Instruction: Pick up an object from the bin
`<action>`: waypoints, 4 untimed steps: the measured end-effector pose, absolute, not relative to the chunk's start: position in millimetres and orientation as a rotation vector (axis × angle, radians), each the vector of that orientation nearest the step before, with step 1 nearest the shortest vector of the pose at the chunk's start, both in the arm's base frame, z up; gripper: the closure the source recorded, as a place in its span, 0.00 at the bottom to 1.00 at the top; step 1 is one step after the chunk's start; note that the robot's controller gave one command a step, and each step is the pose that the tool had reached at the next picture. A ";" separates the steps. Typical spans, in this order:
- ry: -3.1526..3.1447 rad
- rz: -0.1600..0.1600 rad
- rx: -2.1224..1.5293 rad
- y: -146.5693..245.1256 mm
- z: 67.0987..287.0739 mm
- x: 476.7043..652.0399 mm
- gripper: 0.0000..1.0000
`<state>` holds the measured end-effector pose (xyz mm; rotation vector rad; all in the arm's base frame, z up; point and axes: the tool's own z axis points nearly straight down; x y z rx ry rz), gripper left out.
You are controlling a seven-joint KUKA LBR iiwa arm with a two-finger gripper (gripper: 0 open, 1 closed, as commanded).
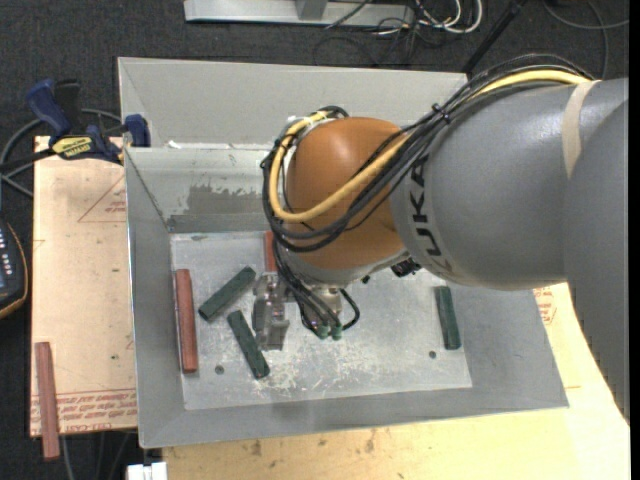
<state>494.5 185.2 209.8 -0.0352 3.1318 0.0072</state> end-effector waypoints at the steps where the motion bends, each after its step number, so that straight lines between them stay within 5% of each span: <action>1: 3.141 -0.001 -0.215 220.7 112.3 481.2 1.00; 2: 3.137 0.002 0.103 210.1 135.6 500.4 1.00; 3: 3.130 0.008 0.016 211.4 325.1 490.6 1.00; 4: 3.146 -0.004 -0.139 207.9 166.7 490.0 1.00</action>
Offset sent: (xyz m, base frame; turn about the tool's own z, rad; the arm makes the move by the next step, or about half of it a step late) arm -0.0111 0.0343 -0.0933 -0.1119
